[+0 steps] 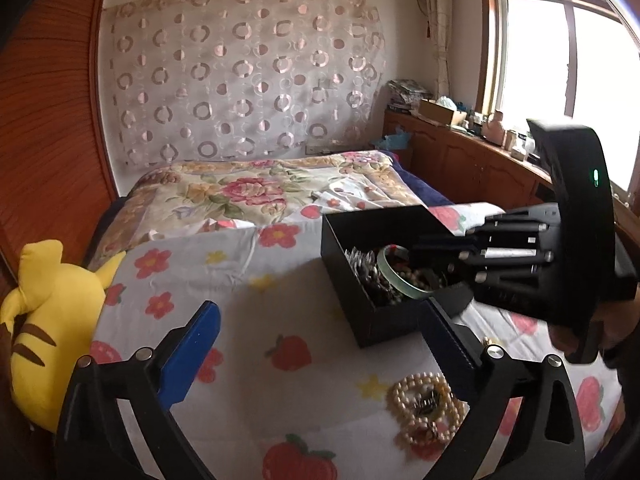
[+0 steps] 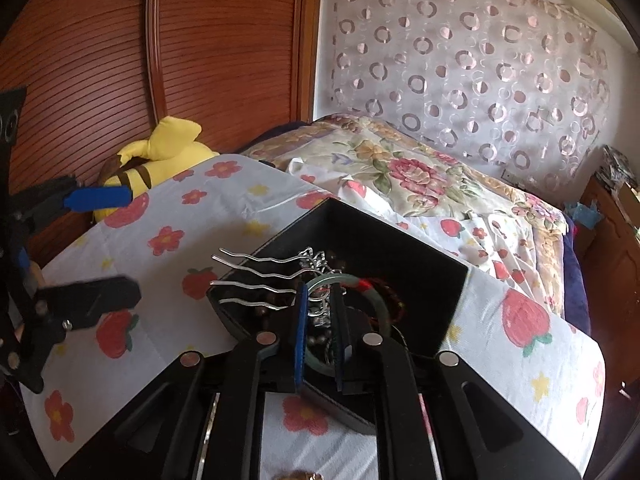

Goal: Organize jewelry
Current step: 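Move the right gripper to the gold ring earring and grasp it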

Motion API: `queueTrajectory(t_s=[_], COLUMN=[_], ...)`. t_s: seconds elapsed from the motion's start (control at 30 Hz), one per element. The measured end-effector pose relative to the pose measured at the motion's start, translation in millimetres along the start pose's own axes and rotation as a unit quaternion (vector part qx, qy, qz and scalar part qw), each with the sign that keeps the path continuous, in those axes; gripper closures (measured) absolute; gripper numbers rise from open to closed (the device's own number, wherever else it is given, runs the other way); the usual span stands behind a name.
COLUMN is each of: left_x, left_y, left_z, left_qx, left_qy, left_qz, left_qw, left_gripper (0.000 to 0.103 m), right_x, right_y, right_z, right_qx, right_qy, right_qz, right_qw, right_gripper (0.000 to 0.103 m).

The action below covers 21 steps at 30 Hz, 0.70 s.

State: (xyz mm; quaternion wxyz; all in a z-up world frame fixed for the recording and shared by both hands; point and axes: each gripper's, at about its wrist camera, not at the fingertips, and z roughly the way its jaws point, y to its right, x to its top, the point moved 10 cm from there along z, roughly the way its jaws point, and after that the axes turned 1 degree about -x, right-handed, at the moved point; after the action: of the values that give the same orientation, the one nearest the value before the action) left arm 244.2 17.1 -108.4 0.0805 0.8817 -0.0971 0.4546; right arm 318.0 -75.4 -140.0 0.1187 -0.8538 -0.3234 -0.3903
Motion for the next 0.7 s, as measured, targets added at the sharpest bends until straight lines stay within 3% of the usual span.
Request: queueTrajectory(t_s=[0.27,0.6,0.7], left_x=[-27.6,-65.9,-72.0], left_y=[10.3,22.6,25.7], left_z=[-7.4,-13.8,-15.7], left_qx=[-0.012,-0.024,-0.028], left_qy=[-0.014,-0.044,-0.051], left_qz=[-0.006,-0.013,-0.015], left_qw=[0.9998,0.9987,0.9982], left_gripper=[0.008,0.008,0.008], right_x=[-26.4,-104.9,-118.1], right_y=[1.9,8.3,6.6], right_z=[-37.7,-44.7,-44.3], right_qx=[0.004,-0.006,-0.003], right_qy=[0.012,-0.054,-0.063], right_qz=[0.018,0.035,0.037], right_qw=[1.000,0.998,0.997], right_gripper=[0.085,0.083,0.068])
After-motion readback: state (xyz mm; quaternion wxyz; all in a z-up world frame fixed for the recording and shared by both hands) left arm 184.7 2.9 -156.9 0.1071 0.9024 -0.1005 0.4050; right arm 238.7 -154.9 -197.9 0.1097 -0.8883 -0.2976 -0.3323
